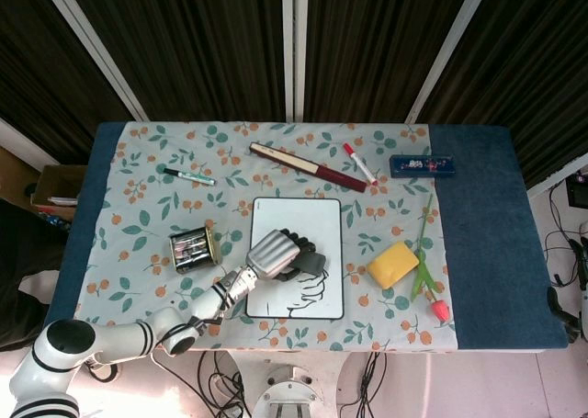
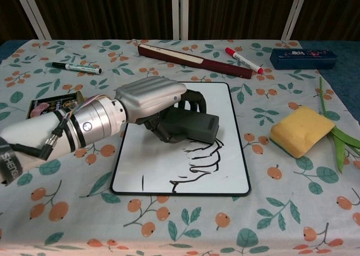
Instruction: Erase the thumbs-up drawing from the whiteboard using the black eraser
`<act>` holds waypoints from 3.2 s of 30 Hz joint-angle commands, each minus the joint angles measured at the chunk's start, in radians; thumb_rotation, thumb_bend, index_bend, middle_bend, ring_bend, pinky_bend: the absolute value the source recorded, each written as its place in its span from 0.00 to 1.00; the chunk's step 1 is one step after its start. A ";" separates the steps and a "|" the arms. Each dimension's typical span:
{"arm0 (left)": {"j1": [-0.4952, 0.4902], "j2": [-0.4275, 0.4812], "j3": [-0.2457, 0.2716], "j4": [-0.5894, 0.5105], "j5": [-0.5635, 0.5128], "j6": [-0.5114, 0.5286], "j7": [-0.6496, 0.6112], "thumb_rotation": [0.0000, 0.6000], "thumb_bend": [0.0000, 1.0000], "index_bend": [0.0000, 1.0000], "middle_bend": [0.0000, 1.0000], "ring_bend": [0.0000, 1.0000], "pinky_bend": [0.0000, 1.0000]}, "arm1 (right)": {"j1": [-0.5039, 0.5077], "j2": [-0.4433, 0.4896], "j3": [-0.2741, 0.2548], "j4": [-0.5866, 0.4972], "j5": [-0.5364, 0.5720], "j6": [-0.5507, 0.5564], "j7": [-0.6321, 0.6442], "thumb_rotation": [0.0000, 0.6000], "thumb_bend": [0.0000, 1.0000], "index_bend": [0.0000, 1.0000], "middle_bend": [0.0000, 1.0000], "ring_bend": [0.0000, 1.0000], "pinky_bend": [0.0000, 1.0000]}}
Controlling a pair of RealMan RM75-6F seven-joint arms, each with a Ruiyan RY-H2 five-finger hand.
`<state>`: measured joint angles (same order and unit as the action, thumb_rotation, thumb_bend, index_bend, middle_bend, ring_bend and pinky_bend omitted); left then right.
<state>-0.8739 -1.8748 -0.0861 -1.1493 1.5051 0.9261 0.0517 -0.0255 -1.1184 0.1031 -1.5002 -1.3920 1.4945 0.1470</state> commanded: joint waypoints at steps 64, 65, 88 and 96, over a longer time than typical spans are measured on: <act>-0.008 -0.168 -0.090 0.204 -0.028 0.027 0.168 1.00 0.51 0.82 0.75 0.63 0.72 | 0.002 0.005 -0.001 0.007 0.012 -0.019 0.013 1.00 0.34 0.00 0.00 0.00 0.00; -0.010 -0.167 -0.099 0.210 -0.037 0.025 0.169 1.00 0.51 0.82 0.75 0.63 0.72 | 0.003 0.005 -0.001 0.007 0.012 -0.019 0.013 1.00 0.34 0.00 0.00 0.00 0.00; 0.140 0.024 0.086 -0.114 0.052 0.181 0.200 1.00 0.51 0.83 0.76 0.63 0.72 | 0.011 -0.001 -0.003 0.001 0.012 -0.032 -0.006 1.00 0.34 0.00 0.00 0.00 0.00; 0.227 0.083 0.158 -0.215 0.092 0.267 0.228 1.00 0.51 0.83 0.76 0.64 0.72 | 0.014 -0.005 -0.008 -0.008 0.003 -0.032 -0.023 1.00 0.34 0.00 0.00 0.00 0.00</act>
<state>-0.6604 -1.8024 0.0634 -1.3495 1.5898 1.1822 0.2710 -0.0114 -1.1235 0.0952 -1.5068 -1.3879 1.4617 0.1254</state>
